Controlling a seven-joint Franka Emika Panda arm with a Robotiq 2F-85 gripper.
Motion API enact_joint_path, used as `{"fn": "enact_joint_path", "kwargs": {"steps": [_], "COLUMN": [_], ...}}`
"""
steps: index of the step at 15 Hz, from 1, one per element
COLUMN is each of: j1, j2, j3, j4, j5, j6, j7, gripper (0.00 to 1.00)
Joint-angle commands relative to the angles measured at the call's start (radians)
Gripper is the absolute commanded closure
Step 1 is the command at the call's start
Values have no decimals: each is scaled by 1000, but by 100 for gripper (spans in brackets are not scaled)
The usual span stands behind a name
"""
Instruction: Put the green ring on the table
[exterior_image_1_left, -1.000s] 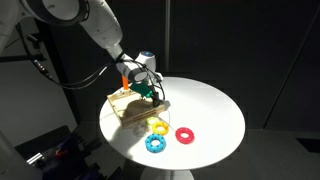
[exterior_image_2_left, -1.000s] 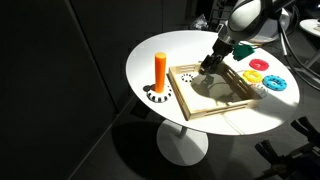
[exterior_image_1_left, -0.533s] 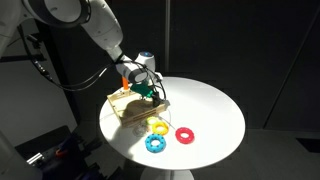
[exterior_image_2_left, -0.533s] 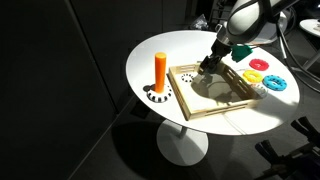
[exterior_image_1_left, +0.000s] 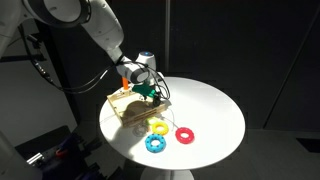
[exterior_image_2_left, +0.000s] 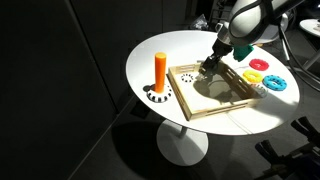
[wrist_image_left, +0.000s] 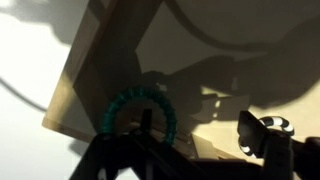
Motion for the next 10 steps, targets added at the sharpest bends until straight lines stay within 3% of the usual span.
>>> {"fn": "enact_joint_path", "kwargs": {"steps": [1,8,10], "j1": [10,9,10], "j2": [15,15,15], "j3": [-17,-23,-22], "j4": [16,16,14], "j5": [-37,-55,-58], "j6": [16,13,13], "j7": [8,11,9], "gripper": [44,98,100]}}
